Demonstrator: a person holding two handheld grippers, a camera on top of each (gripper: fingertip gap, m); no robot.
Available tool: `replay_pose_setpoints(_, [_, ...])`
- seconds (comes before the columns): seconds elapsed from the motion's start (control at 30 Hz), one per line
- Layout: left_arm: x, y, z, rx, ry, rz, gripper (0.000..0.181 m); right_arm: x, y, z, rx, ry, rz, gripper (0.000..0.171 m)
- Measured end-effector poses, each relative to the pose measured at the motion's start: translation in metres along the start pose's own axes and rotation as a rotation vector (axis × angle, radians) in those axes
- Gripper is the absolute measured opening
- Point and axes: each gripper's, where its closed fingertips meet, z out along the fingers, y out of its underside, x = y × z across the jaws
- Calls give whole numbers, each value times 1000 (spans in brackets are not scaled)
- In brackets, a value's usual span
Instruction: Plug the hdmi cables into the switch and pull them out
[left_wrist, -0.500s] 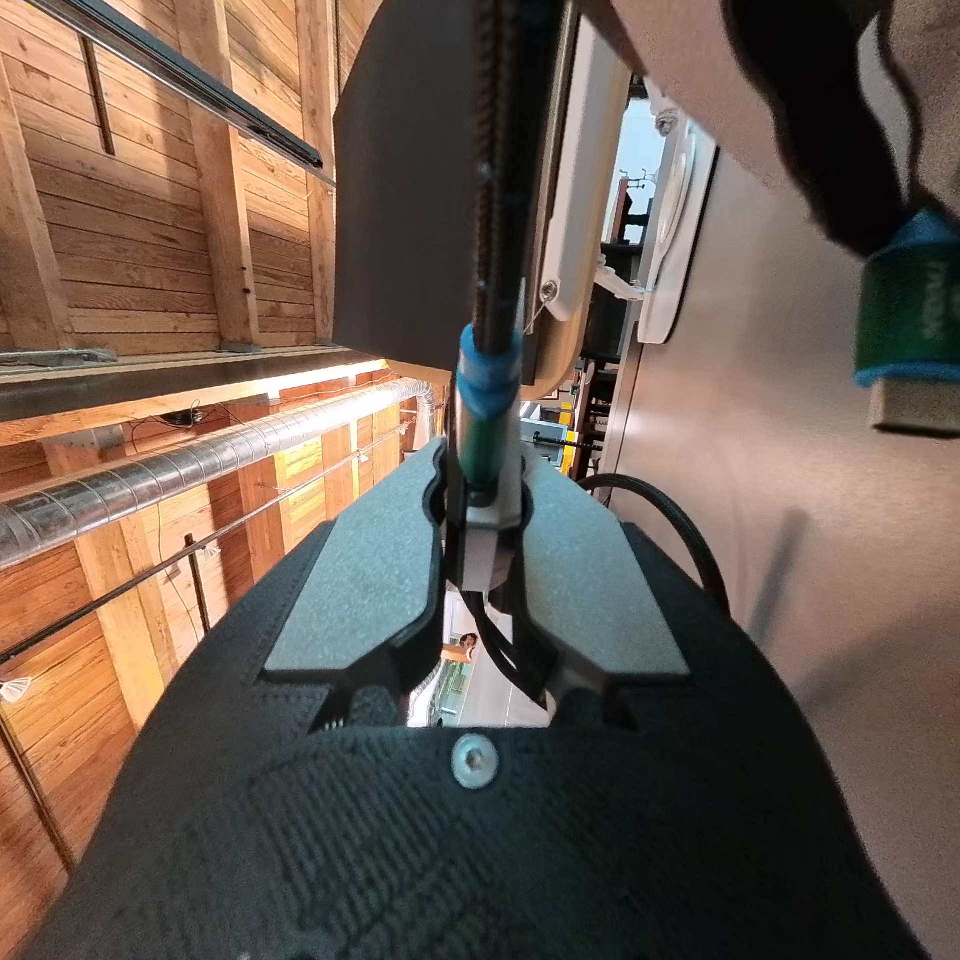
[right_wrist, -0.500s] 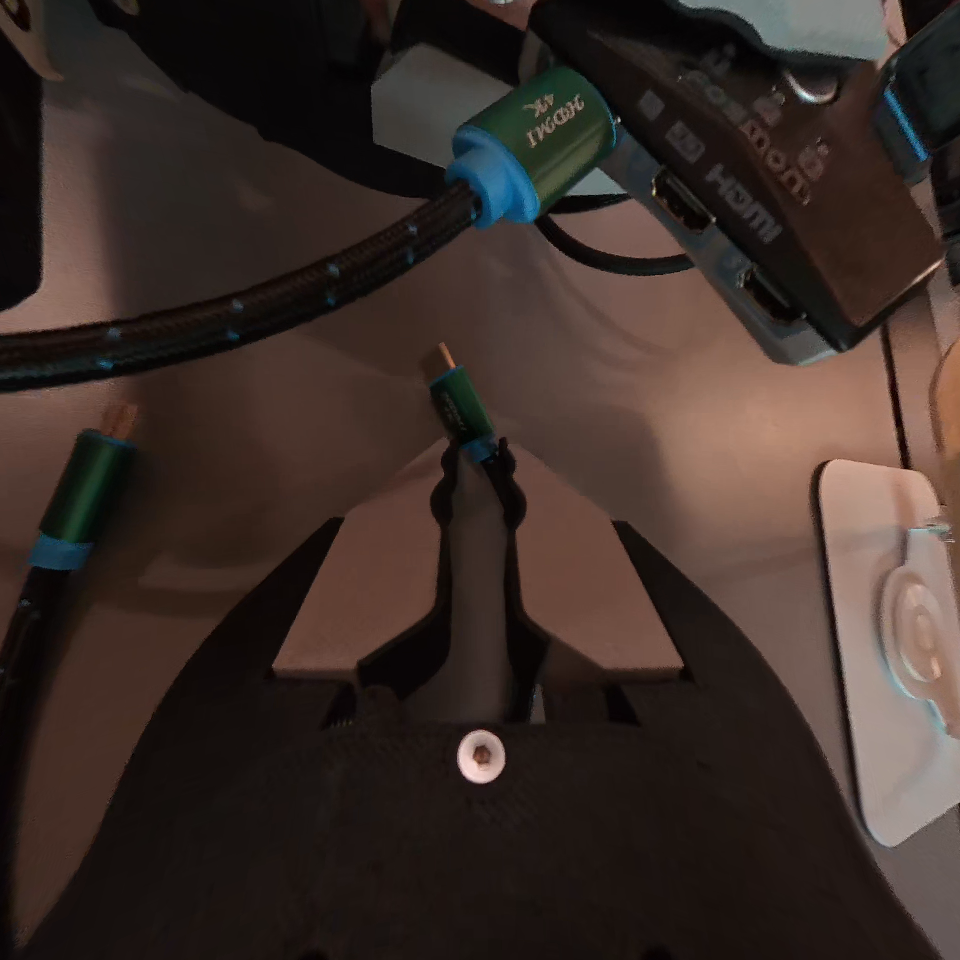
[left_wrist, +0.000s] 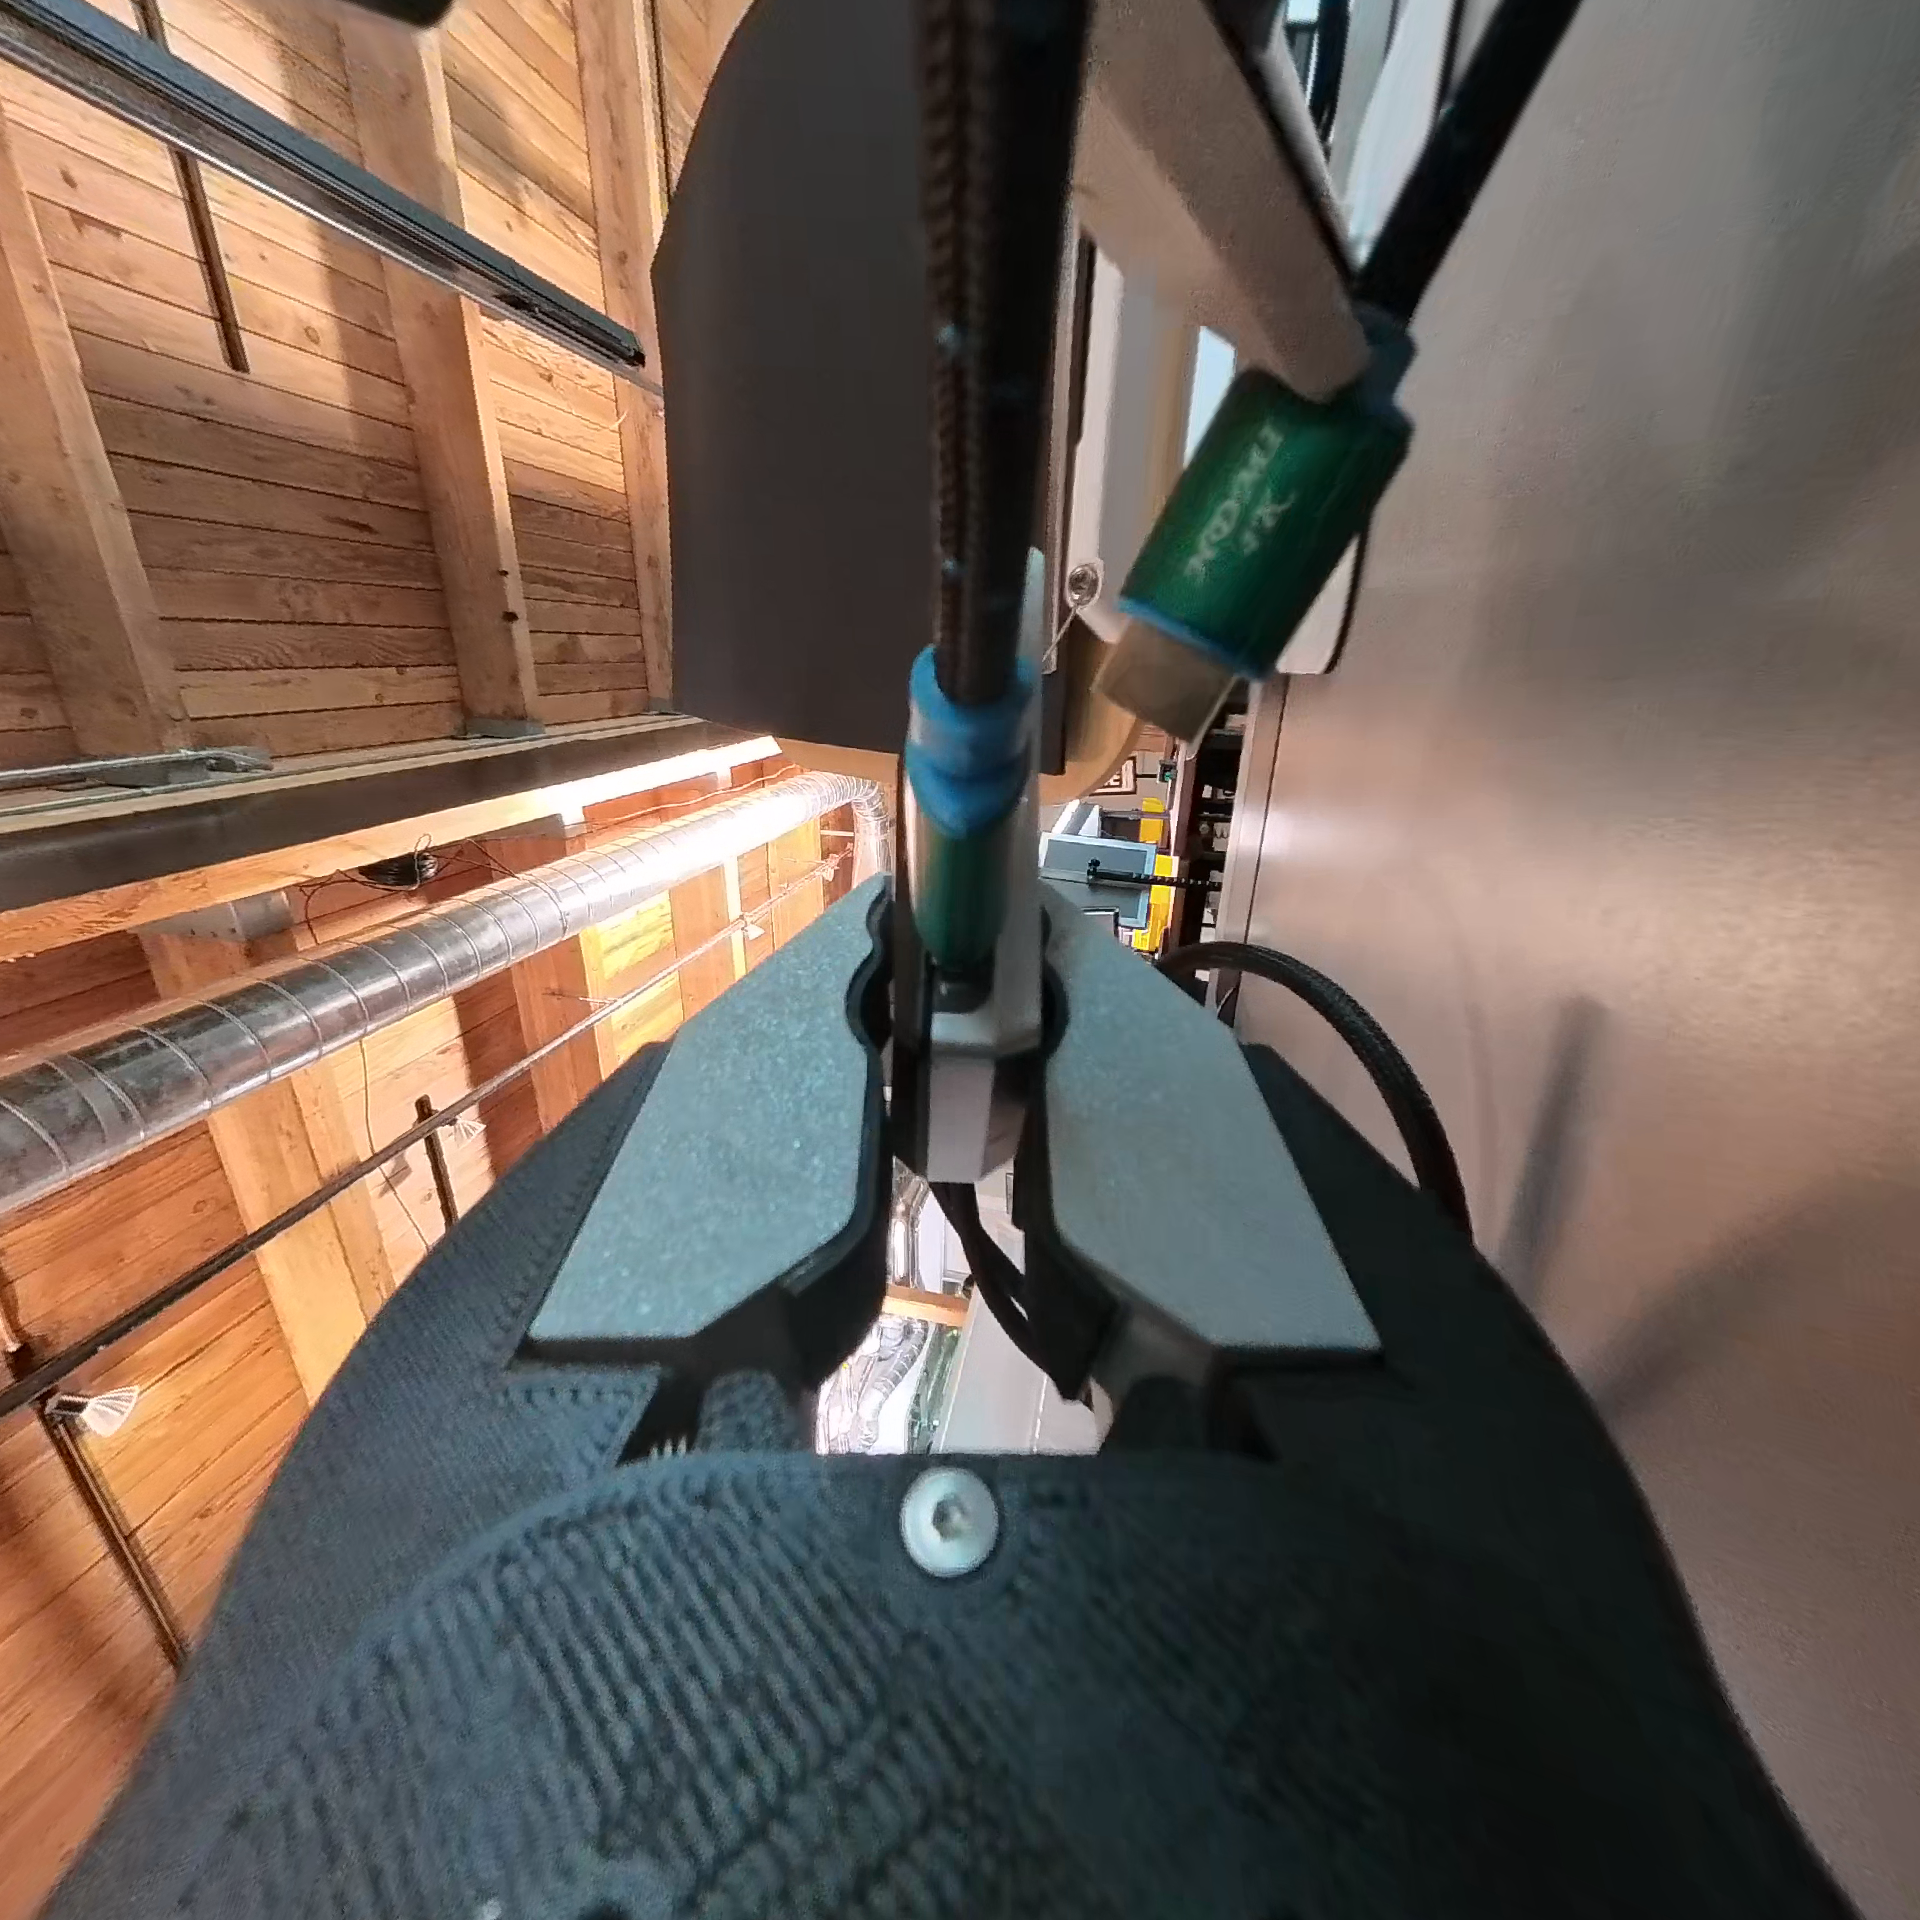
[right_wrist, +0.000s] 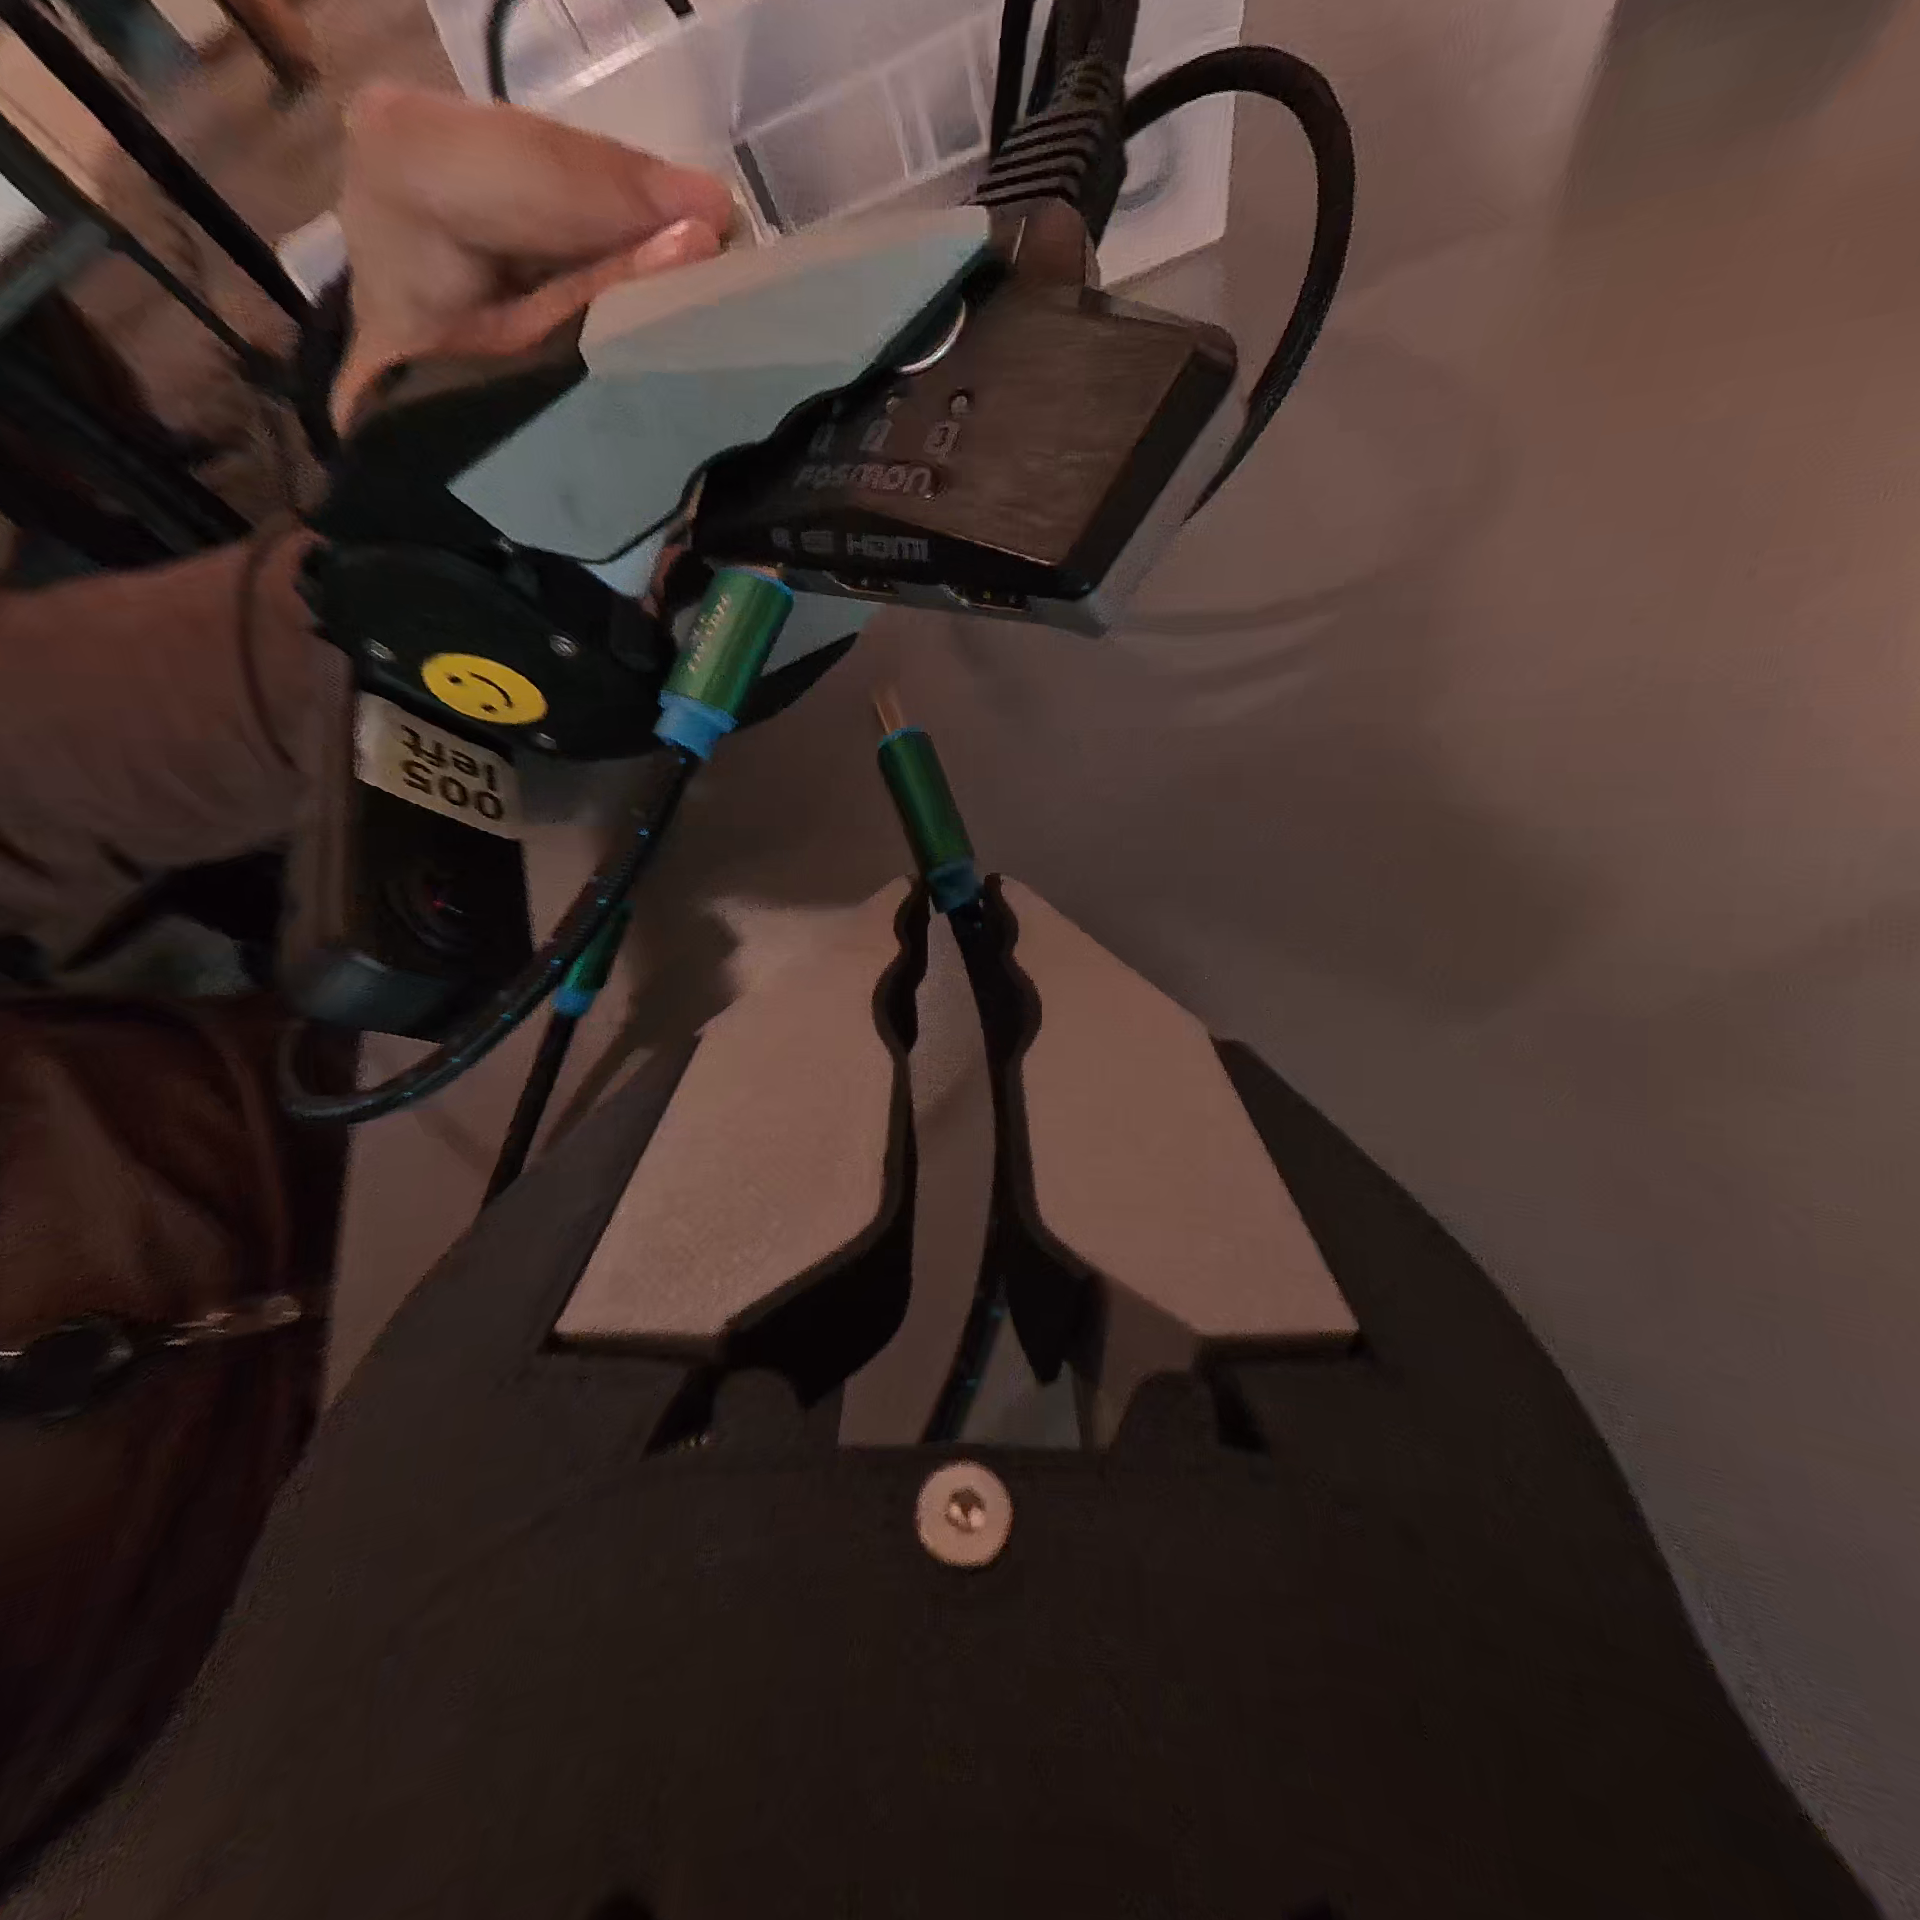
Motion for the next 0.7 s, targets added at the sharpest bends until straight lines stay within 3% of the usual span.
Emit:
replay_pose_setpoints(0.2, [-5,-1,0,-17,-43,67,19,-13,-4,1,74,-188,227,6])
replay_pose_setpoints(0.7, [-3,5,2,-39,-24,9,19,1,-11,-12,193,-253,409,6])
